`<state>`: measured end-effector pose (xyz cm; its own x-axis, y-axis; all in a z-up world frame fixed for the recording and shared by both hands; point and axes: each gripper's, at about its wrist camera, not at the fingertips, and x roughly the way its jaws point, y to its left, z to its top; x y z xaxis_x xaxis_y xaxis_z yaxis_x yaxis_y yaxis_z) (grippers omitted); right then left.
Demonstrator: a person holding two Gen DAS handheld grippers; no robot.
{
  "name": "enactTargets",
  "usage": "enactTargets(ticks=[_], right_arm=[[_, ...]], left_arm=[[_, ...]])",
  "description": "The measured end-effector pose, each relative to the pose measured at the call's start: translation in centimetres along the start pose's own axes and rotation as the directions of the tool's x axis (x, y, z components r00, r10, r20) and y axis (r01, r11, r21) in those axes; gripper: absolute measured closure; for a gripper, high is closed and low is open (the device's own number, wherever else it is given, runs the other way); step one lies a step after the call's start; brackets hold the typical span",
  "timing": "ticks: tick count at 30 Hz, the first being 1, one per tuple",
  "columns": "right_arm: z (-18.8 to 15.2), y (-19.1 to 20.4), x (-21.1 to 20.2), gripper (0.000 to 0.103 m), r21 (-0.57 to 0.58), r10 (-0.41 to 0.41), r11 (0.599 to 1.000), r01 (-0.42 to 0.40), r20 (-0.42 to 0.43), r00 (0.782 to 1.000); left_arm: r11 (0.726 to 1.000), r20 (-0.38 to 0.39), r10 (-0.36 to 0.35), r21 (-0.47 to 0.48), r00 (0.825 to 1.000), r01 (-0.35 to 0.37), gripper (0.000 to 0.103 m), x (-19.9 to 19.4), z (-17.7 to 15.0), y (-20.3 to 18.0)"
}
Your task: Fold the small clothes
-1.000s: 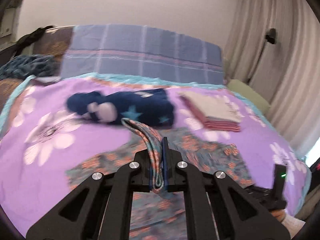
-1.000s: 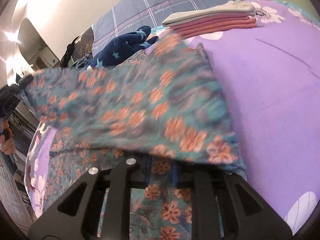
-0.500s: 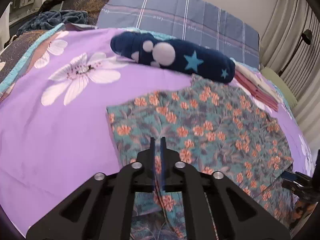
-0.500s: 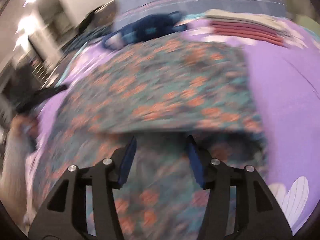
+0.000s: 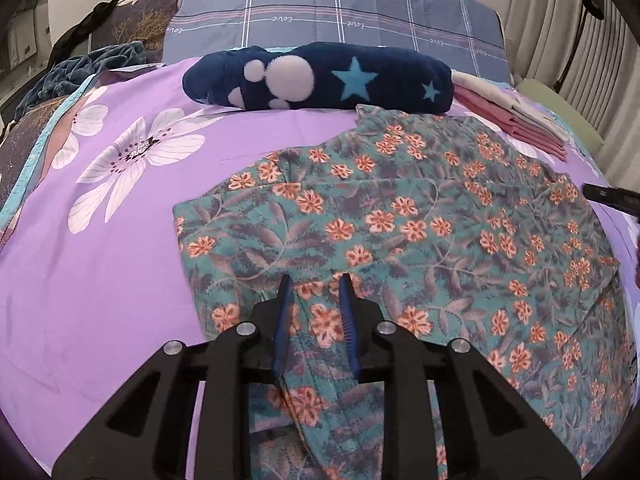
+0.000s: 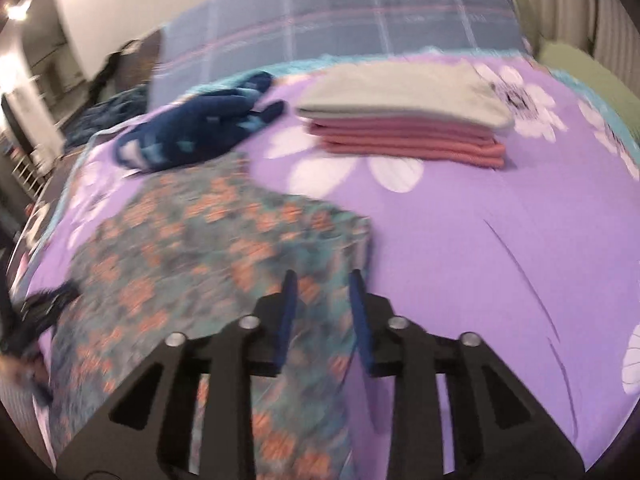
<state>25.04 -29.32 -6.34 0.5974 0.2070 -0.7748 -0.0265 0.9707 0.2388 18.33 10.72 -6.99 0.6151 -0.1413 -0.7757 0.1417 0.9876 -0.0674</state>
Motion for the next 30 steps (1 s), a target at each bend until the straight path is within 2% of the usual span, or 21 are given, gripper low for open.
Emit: enactTargets(ticks=[2,6,12,19,20,21,22,24,27,29,30], right_arm=[[0.0,0.1,0.6,0.077,-0.001,0.017,1.000,-0.017,-0.002,1.000],[-0.7,0.7,0.7,0.076,-0.028,0.036,0.999,-0.036,0.004,0.999],[-1.7,0.8,-0.4,0.072,-0.041,0.051,0.998,-0.050,0.010,0.999],[-2.0,0.7,-0.8,0.071,-0.052,0.043,0.998,-0.042,0.018,0.999],[-2.0,0.7,-0.6,0.071,-0.051,0.040,0.998,-0.039,0.017,0.999],[-1.9,0.7,-0.5,0.071,-0.048,0.036,0.998,-0.036,0.015,0.999],[-1.7,0.7,-0.3,0.071,-0.044,0.032,0.999,-0.031,0.014,0.999],[-1.3,0.7,0.0,0.071,-0.032,0.030,0.999,-0.029,0.011,0.999],[-0.4,0.9,0.5,0.071,-0.027,0.018,0.999,-0.018,0.004,1.000],[0.2,1.2,0.9,0.071,-0.033,0.002,0.999,-0.002,0.006,1.000],[0.5,1.5,1.2,0.066,-0.043,-0.001,0.999,0.001,0.001,1.000]], left_arm=[[1.000,-0.002,0.014,0.002,1.000,-0.014,0.076,-0.4,-0.2,0.2],[1.000,0.006,0.029,-0.005,1.000,-0.029,0.063,-1.0,-0.7,0.4],[0.998,0.006,0.056,0.008,0.998,-0.056,0.061,-1.1,-1.6,0.3],[0.998,0.010,0.038,-0.044,0.999,-0.037,0.062,-1.3,-1.4,1.1],[0.999,0.004,0.033,-0.039,0.999,-0.033,0.067,-1.1,-1.4,1.0],[0.999,-0.006,0.023,-0.022,1.000,-0.023,0.078,-0.7,-1.4,0.7],[1.000,-0.010,0.021,-0.008,1.000,-0.021,0.093,-0.5,-1.4,0.4],[0.999,-0.001,0.036,0.016,0.999,-0.036,0.097,-0.7,-1.2,-0.1],[1.000,0.047,-0.001,0.019,0.999,0.000,0.098,-2.2,-0.5,-0.9],[0.999,0.087,0.008,0.049,0.996,-0.012,0.098,-3.7,0.2,-1.9],[0.998,0.103,0.008,0.065,0.995,-0.015,0.098,-4.3,0.4,-2.4]])
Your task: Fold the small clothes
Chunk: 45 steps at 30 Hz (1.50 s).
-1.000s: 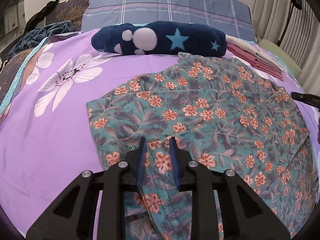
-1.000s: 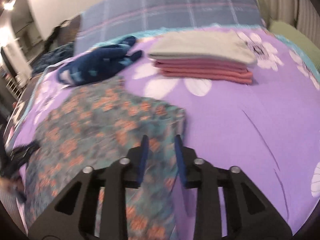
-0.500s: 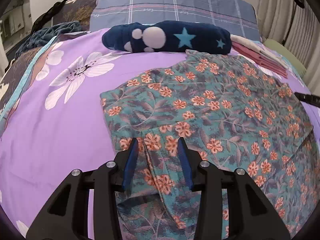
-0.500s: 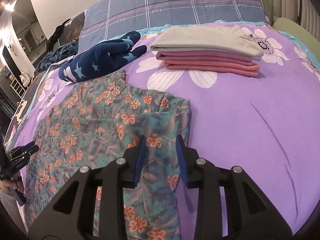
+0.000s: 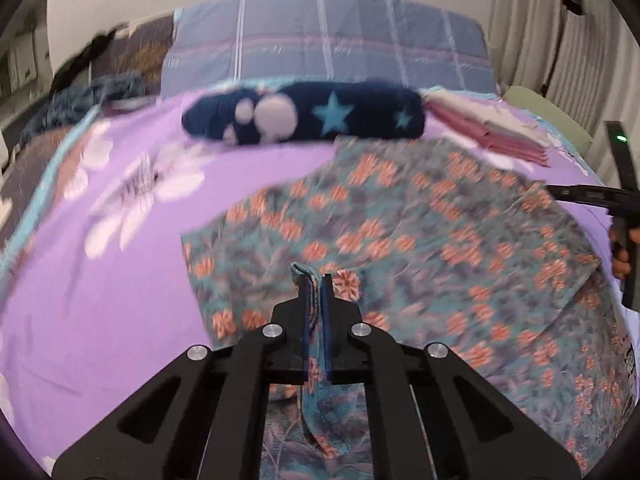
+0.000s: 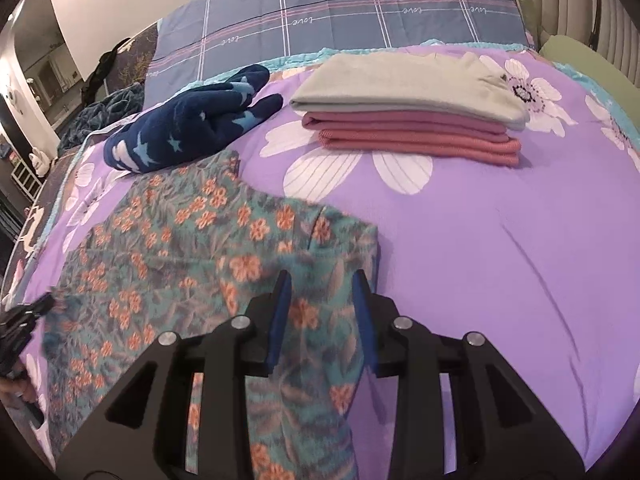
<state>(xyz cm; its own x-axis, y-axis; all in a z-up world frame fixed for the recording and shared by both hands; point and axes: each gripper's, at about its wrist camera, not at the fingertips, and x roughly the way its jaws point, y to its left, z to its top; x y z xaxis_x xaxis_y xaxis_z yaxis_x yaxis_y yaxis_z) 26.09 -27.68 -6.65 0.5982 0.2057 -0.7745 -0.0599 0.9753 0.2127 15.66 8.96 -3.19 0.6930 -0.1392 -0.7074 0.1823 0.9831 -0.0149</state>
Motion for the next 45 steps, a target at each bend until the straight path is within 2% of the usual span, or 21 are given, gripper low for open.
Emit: enactTargets(ticks=[2,4,5,6,10,13,15,20,23,26,28,29,32,35,37,38,39,40,41,42,45], right_arm=[[0.2,0.7,1.1,0.051,-0.039,-0.007,0.999,0.006,-0.035,0.999],[0.0,1.3,2.5,0.052,-0.091,-0.055,0.995,0.049,-0.066,0.996],[-0.1,1.5,2.9,0.067,-0.107,-0.079,0.992,0.071,-0.067,0.995],[-0.1,1.7,3.1,0.094,-0.124,-0.108,0.987,0.100,-0.059,0.992],[1.0,-0.2,0.4,0.096,0.021,-0.005,1.000,0.004,0.023,1.000],[2.3,-2.7,-2.1,0.098,0.122,-0.023,0.992,0.005,0.141,0.990],[3.0,-4.2,-2.0,0.098,0.164,-0.012,0.986,-0.011,0.134,0.991],[2.3,-4.2,-0.4,0.092,0.139,0.020,0.990,-0.027,0.053,0.998],[1.3,-2.8,0.2,0.066,0.085,0.024,0.996,-0.027,0.027,0.999],[1.0,-1.8,1.6,0.066,0.058,0.006,0.998,-0.004,-0.019,1.000],[1.0,-1.5,2.5,0.079,0.040,-0.025,0.999,0.027,-0.042,0.999],[0.9,-1.5,2.6,0.100,0.029,-0.063,0.998,0.064,-0.038,0.997],[1.1,-2.3,2.0,0.099,0.093,-0.089,0.992,0.089,0.006,0.996],[0.4,-1.7,0.5,0.096,0.117,-0.110,0.988,0.105,0.038,0.993],[-1.0,0.4,-1.2,0.096,0.047,-0.022,0.999,0.019,0.070,0.997],[-1.9,1.3,-1.7,0.095,0.014,0.030,0.999,-0.031,0.071,0.997],[-3.4,2.6,-2.1,0.087,-0.037,0.087,0.996,-0.086,0.050,0.995],[-4.7,3.2,-2.1,0.081,-0.071,0.084,0.994,-0.082,0.028,0.996],[-6.1,3.8,-1.6,0.069,-0.108,0.035,0.994,-0.034,0.000,0.999],[-7.2,4.1,-0.9,0.068,-0.149,-0.028,0.988,0.025,-0.018,0.999],[-9.5,5.1,-0.6,0.068,-0.285,-0.111,0.951,0.122,0.056,0.992]], left_arm=[[0.999,0.027,-0.004,0.033,1.000,0.004,0.098,-1.0,0.7,-0.9],[0.998,0.041,-0.002,0.060,0.999,0.000,0.098,-1.6,1.0,-1.6],[0.998,0.045,-0.001,0.067,0.999,-0.002,0.098,-1.7,1.1,-1.8],[0.998,0.048,-0.001,0.069,0.999,-0.002,0.098,-1.8,1.1,-1.9],[0.998,0.094,0.004,0.058,0.996,-0.010,0.098,-3.3,2.1,-1.8],[0.997,0.149,0.018,0.065,0.989,-0.028,0.098,-4.6,3.5,-1.2],[0.997,0.163,0.048,0.059,0.985,-0.059,0.098,-4.3,4.5,-0.5],[0.992,0.075,0.122,0.000,0.990,-0.123,0.098,0.1,4.4,2.6],[0.993,-0.035,0.109,-0.031,0.993,-0.111,0.098,3.9,2.4,4.1],[0.990,-0.103,0.131,-0.048,0.986,-0.136,0.090,6.4,0.3,4.9],[0.988,-0.082,0.137,-0.055,0.987,-0.142,0.086,6.2,0.0,5.1],[0.986,-0.077,0.155,-0.054,0.985,-0.160,0.074,5.9,0.1,5.1],[0.967,-0.022,0.252,-0.028,0.967,-0.253,0.060,4.0,0.8,4.5],[0.986,0.050,0.161,-0.061,0.986,-0.158,0.060,1.4,1.3,4.0],[0.996,0.092,0.041,-0.083,0.995,-0.034,0.060,0.2,1.0,3.4],[0.997,0.086,0.017,-0.079,0.996,-0.010,0.059,0.5,1.0,3.1],[0.998,0.053,0.005,-0.065,0.999,-0.002,0.057,1.4,0.4,2.5],[0.999,0.012,0.020,-0.050,1.000,-0.019,0.049,2.4,-0.3,2.1],[0.998,-0.063,0.056,-0.018,0.996,-0.057,0.042,4.2,-1.4,1.6],[0.996,-0.108,0.093,0.026,0.990,-0.091,0.040,5.6,-2.4,1.1],[0.992,-0.088,0.117,0.059,0.989,-0.112,0.038,5.1,-2.3,0.6]])
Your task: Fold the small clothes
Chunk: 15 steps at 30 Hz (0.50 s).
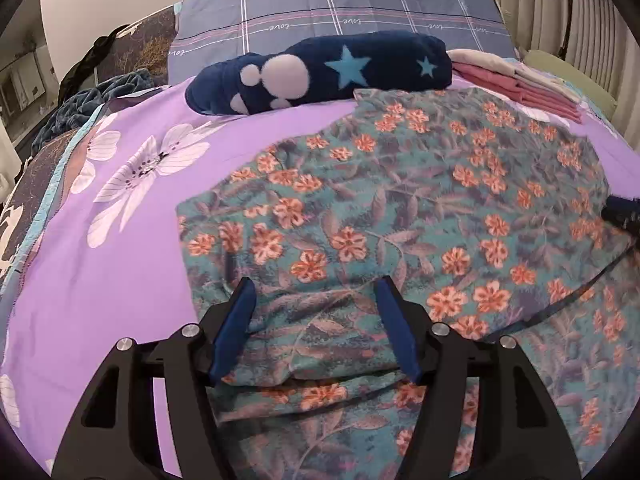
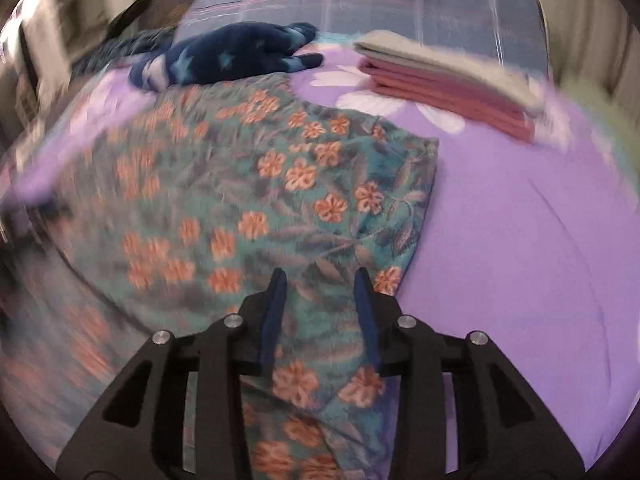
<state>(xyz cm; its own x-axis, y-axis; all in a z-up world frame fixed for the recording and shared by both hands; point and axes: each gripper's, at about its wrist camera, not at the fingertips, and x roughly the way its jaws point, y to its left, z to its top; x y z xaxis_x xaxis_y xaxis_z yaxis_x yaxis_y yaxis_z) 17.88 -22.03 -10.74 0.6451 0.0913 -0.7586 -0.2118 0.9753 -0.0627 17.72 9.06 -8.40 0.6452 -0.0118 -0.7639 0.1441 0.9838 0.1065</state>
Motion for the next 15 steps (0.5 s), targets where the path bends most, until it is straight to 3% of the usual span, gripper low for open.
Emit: enactTargets(ticks=[4,8,11,15], right_arm=[[0.4,0.7,-1.9,0.059,0.021,-0.123,0.992,0.123,-0.009,0.992],[-2.1,-1.0,-5.5,0.055,0.086,0.005,0.996,-0.006,0.012,1.000],[-5.2,-2.5,-8.4,0.055,0.111,0.008,0.994,-0.011,0.030,1.000],[-8.4,-2.1,-10.7,0.055,0.112,0.023,0.993,-0.026,0.032,0.999]], left_arm=[[0.999,0.018,0.033,0.014,0.999,-0.034,0.037,-1.1,-0.4,-0.3],[0.999,0.061,0.046,0.013,0.997,-0.047,0.027,-4.7,-2.5,0.1],[0.999,0.070,0.053,-0.003,0.996,-0.053,0.026,-7.4,-5.0,1.1],[0.998,0.052,-0.004,-0.069,0.999,0.007,0.024,-9.6,-8.0,2.1]])
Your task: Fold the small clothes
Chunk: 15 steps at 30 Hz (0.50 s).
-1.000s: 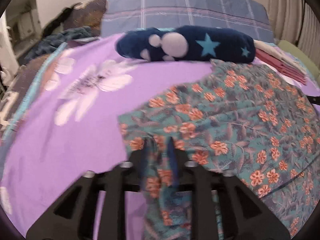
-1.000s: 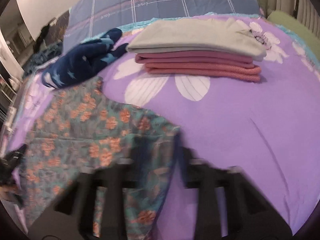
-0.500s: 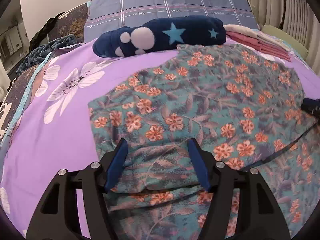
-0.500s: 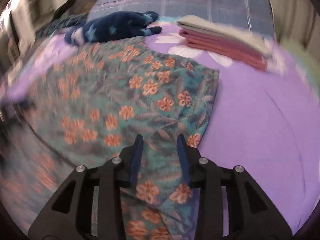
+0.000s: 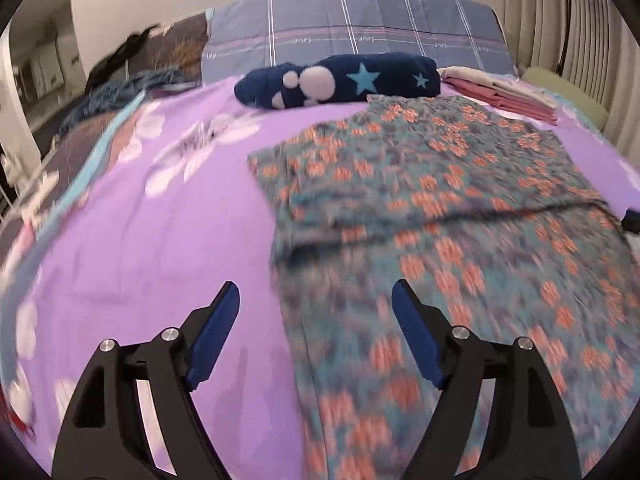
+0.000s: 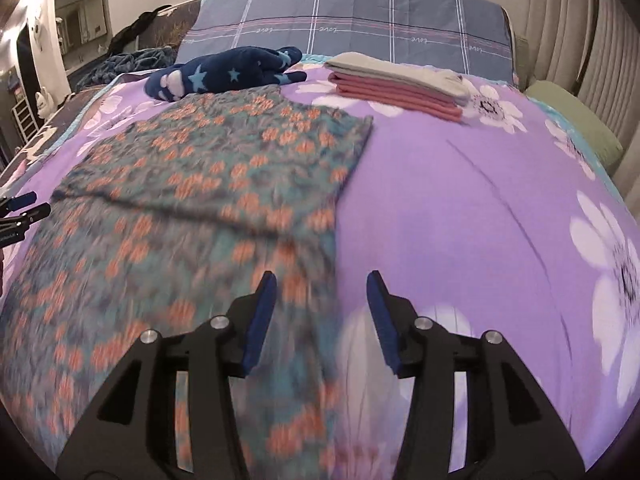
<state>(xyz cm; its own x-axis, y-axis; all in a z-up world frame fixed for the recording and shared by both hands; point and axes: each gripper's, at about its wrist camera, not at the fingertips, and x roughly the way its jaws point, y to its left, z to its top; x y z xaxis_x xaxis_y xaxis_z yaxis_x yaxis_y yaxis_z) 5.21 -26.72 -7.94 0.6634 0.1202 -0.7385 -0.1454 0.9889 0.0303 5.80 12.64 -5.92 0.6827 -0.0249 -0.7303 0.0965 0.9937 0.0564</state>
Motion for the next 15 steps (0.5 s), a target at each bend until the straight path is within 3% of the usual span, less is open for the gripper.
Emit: enactTargets(ticks=[2,5,15], right_arm=[[-1.1,0.5,-0.8,0.055,-0.027,-0.035,0.999,0.035,-0.003,0.999],[-2.4,1.8,-2.4,0.055,-0.070,-0.081,0.994,0.081,0.010,0.997],[-7.0,4.3,-5.0,0.052,-0.116,-0.045,0.992,0.048,0.031,0.999]], left_arm=[[1.000,-0.019,-0.023,-0.005,1.000,0.023,0.024,-1.0,-1.8,-0.2],[0.999,-0.042,-0.002,0.042,0.999,0.004,0.024,-1.5,-3.5,-1.0],[0.994,-0.054,0.017,0.106,0.998,-0.011,0.024,-4.5,-7.4,-3.3]])
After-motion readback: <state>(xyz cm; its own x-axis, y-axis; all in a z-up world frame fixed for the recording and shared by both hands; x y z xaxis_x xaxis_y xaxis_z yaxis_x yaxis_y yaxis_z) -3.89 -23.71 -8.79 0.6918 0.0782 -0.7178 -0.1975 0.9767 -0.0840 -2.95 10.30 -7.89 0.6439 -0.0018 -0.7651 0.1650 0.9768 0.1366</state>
